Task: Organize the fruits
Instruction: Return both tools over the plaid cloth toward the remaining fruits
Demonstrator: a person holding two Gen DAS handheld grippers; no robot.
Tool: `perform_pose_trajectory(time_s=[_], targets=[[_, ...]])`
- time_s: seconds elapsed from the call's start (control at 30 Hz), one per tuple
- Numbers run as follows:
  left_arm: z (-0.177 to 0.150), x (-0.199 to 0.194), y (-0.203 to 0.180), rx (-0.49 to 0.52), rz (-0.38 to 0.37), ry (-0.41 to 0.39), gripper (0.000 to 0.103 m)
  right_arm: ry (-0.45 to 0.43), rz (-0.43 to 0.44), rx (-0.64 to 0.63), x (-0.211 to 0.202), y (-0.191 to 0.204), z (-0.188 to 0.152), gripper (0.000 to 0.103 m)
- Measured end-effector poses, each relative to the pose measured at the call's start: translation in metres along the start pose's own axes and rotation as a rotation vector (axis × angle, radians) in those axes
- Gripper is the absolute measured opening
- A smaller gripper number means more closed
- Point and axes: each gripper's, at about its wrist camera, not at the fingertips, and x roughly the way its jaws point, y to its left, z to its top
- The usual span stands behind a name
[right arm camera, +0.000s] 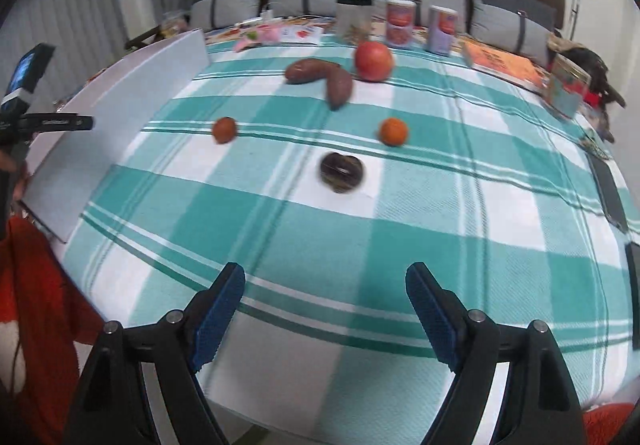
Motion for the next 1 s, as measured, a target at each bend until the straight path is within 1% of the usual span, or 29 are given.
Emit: perform_pose_trajectory(time_s=[0.1, 0.27, 0.3, 0.37, 0.4, 0.47, 0.5, 0.53, 0.57, 0.6, 0.63, 0.67, 0.7, 0.77, 0.8, 0.83, 0.93, 1.0], targets=[[-0.005, 0.002, 0.002, -0.016, 0.007, 0.024, 0.085, -0.027, -0.011, 0.034, -0.001, -0.016, -0.001, 0.083], [-0.006, 0.002, -0.006, 0.007, 0.008, 0.026, 0.085, -0.026, -0.027, 0.051, 0.007, -0.025, -0.007, 0.083], [-0.004, -0.005, -0.005, -0.007, 0.017, -0.002, 0.084, -0.023, -0.032, 0.055, 0.009, -0.027, -0.009, 0.083], [-0.005, -0.023, -0.007, -0.044, 0.047, -0.085, 0.085, -0.023, -0.041, 0.069, 0.012, -0.032, -0.010, 0.083], [-0.006, -0.038, -0.010, -0.057, 0.074, -0.152, 0.085, -0.024, -0.046, 0.084, 0.013, -0.036, -0.009, 0.083], [-0.011, -0.064, -0.023, -0.049, 0.100, -0.263, 0.090, -0.031, -0.053, 0.109, 0.014, -0.043, -0.009, 0.083], [-0.015, -0.077, -0.033, -0.042, 0.098, -0.315, 0.091, -0.033, -0.057, 0.118, 0.015, -0.046, -0.008, 0.084], [-0.020, -0.087, -0.042, -0.036, 0.082, -0.350, 0.091, -0.033, -0.062, 0.123, 0.016, -0.048, -0.008, 0.084], [-0.026, -0.094, -0.052, -0.029, 0.046, -0.375, 0.093, -0.032, -0.066, 0.126, 0.017, -0.050, -0.008, 0.084], [-0.033, -0.098, -0.064, -0.024, -0.003, -0.383, 0.094, -0.029, -0.069, 0.130, 0.019, -0.051, -0.008, 0.085], [-0.039, -0.099, -0.073, -0.023, -0.045, -0.380, 0.094, -0.026, -0.069, 0.133, 0.020, -0.052, -0.008, 0.085], [-0.046, -0.096, -0.086, -0.017, -0.106, -0.361, 0.094, -0.025, -0.068, 0.134, 0.020, -0.053, -0.008, 0.085], [-0.052, -0.091, -0.097, -0.011, -0.150, -0.334, 0.094, -0.026, -0.069, 0.136, 0.021, -0.053, -0.008, 0.085], [-0.065, -0.074, -0.123, 0.016, -0.247, -0.252, 0.094, -0.031, -0.070, 0.132, 0.020, -0.052, -0.007, 0.085], [-0.071, -0.065, -0.134, 0.032, -0.275, -0.220, 0.094, -0.034, -0.072, 0.130, 0.019, -0.052, -0.007, 0.085], [-0.079, -0.054, -0.148, 0.062, -0.295, -0.181, 0.094, -0.036, -0.074, 0.130, 0.019, -0.052, -0.007, 0.087], [-0.095, -0.028, -0.177, 0.147, -0.292, -0.090, 0.094, -0.040, -0.079, 0.137, 0.017, -0.055, -0.008, 0.088], [-0.098, -0.016, -0.183, 0.159, -0.290, -0.063, 0.094, -0.040, -0.083, 0.141, 0.017, -0.056, -0.009, 0.088]])
